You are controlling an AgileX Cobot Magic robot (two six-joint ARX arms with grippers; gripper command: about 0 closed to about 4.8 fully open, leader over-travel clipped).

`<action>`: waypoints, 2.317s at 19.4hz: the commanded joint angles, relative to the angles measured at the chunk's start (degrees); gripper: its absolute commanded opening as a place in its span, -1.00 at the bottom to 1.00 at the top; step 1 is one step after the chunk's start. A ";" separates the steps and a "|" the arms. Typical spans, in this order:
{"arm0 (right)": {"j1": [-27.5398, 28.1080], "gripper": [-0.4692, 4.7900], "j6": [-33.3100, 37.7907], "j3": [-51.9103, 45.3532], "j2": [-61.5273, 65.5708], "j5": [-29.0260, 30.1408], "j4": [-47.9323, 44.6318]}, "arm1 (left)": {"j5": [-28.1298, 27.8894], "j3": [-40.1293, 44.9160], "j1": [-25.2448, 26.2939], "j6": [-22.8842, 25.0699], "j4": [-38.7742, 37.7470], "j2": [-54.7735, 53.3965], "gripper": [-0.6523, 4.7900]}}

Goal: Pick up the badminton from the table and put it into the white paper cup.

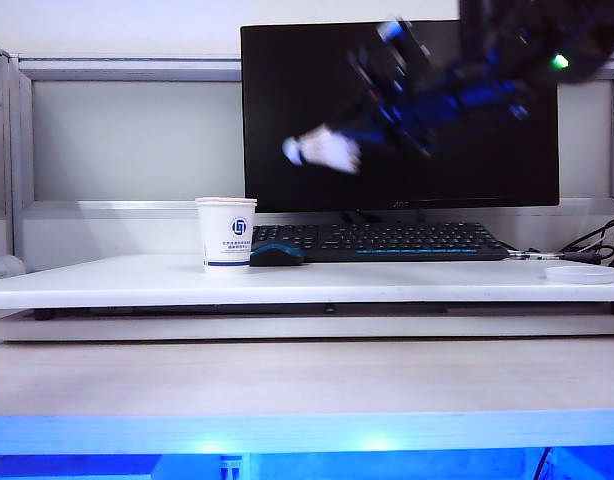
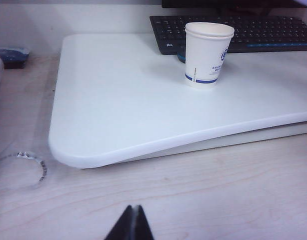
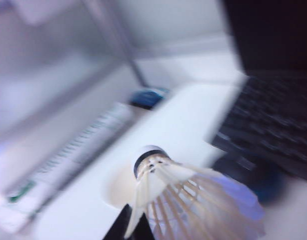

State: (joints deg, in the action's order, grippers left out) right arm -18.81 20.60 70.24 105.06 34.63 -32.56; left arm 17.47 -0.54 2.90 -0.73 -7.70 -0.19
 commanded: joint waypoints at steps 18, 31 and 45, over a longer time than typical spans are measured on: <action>-9.25 -0.85 -1.57 13.22 6.08 -6.71 13.07 | 0.15 0.07 0.09 0.28 -1.11 -0.02 -0.77; -8.55 -0.52 -7.58 13.25 4.81 -6.64 12.83 | 0.13 0.07 0.09 0.28 -1.11 -0.02 -0.77; 3.96 -0.84 -21.07 10.36 -10.78 -21.64 30.88 | -0.79 0.04 0.11 0.31 -0.61 0.00 -0.77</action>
State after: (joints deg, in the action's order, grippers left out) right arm -15.25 0.23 81.47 96.57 13.74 -0.56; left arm 16.91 -0.54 2.92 -0.73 -7.73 -0.16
